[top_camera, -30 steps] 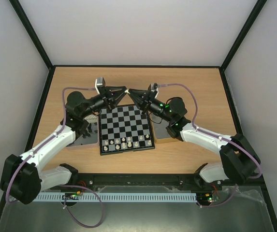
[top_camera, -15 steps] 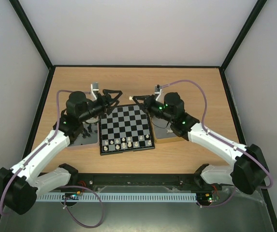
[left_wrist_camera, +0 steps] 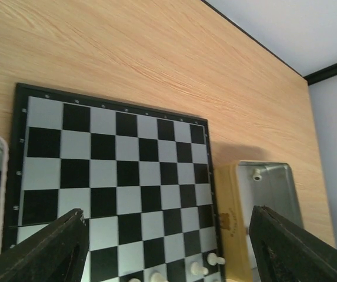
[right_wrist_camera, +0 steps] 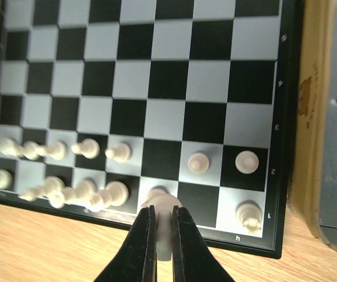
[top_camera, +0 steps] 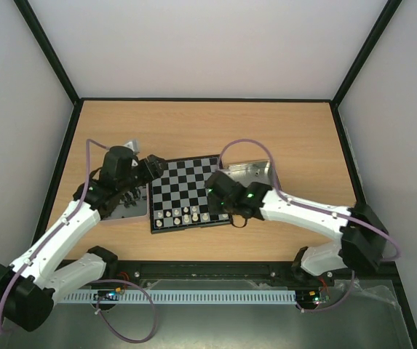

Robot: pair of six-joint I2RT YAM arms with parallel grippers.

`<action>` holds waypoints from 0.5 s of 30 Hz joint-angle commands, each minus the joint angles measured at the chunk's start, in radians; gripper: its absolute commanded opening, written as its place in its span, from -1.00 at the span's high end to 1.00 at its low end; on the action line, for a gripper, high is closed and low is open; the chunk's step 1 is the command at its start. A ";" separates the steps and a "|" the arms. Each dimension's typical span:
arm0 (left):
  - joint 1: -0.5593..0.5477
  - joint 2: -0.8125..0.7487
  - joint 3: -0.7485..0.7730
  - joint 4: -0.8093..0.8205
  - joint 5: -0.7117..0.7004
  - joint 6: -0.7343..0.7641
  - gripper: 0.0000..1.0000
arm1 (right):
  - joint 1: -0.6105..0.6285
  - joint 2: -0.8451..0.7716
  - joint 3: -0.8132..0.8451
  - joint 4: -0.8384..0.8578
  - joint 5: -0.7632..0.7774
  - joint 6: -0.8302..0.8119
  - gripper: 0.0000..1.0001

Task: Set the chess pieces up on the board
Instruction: Place the chess piece on the chessboard.

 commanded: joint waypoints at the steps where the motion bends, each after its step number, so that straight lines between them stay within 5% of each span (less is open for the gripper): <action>1: 0.010 -0.036 -0.009 -0.057 -0.088 0.081 -0.54 | 0.087 0.125 0.090 -0.202 0.167 -0.042 0.97; 15: 0.020 -0.035 -0.028 -0.050 -0.065 0.075 -0.55 | 0.135 0.223 0.059 -0.126 0.163 -0.031 0.97</action>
